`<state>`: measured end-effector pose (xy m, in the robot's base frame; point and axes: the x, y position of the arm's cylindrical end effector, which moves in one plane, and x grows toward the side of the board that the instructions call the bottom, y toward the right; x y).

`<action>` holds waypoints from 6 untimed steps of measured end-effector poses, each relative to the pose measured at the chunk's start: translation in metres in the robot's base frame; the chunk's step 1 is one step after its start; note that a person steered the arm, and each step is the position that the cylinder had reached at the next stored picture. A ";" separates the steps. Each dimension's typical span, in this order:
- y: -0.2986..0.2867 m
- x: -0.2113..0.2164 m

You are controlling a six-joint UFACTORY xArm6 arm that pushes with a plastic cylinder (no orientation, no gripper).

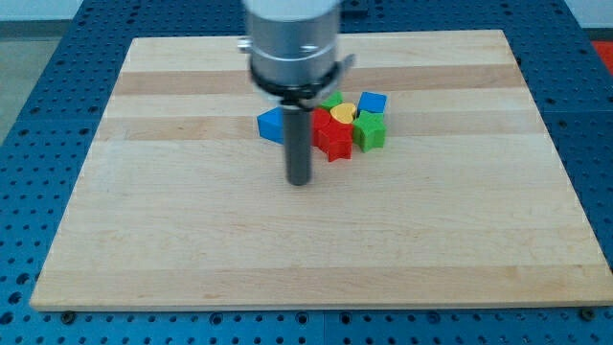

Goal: Push the yellow hexagon with blue triangle towards the left of the green circle

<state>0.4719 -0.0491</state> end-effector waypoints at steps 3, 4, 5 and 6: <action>-0.046 -0.075; -0.017 -0.079; 0.008 -0.081; 0.003 -0.084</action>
